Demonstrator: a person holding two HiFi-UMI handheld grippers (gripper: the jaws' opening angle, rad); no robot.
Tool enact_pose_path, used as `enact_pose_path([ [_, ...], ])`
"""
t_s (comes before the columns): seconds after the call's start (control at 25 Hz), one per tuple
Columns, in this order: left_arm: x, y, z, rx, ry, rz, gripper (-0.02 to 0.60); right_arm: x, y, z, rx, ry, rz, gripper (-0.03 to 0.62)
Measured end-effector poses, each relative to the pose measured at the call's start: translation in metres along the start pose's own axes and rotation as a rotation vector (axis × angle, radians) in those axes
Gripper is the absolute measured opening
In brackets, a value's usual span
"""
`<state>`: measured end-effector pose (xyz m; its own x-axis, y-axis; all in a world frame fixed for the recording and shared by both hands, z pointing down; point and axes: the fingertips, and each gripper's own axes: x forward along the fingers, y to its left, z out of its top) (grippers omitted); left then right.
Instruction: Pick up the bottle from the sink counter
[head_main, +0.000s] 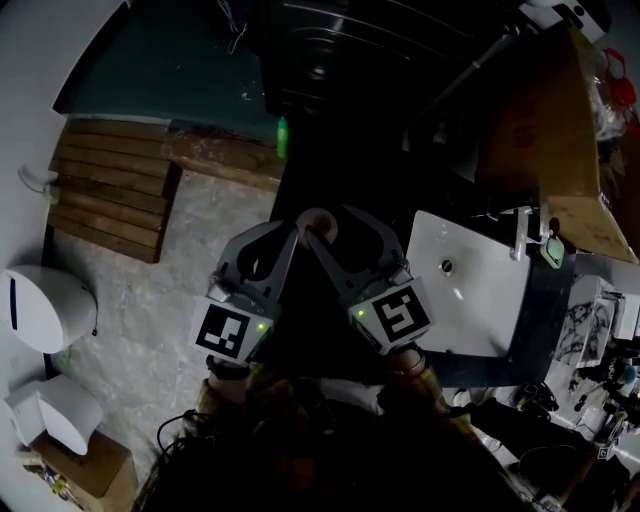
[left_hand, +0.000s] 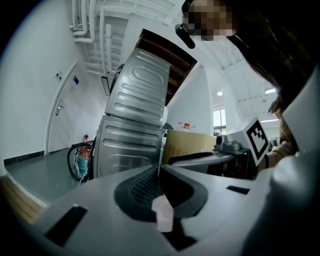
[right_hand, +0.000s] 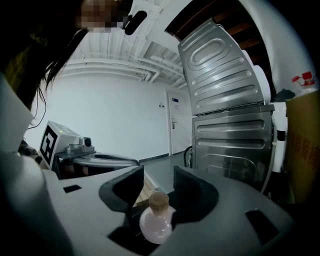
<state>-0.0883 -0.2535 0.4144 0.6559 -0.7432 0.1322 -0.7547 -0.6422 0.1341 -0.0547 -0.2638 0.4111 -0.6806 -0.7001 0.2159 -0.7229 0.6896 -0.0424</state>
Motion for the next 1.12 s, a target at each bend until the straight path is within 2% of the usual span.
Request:
enact_pose_path([
  [0.84, -0.003, 0.02, -0.043, -0.052, 0.079, 0.017, 0.026, 0.039, 0.001, -0.053, -0.021, 0.109, -0.009, 0.176],
  [1.12, -0.009, 0.024, -0.049, -0.064, 0.083, 0.023, 0.026, 0.043, -0.003, -0.06, -0.054, 0.122, -0.052, 0.176],
])
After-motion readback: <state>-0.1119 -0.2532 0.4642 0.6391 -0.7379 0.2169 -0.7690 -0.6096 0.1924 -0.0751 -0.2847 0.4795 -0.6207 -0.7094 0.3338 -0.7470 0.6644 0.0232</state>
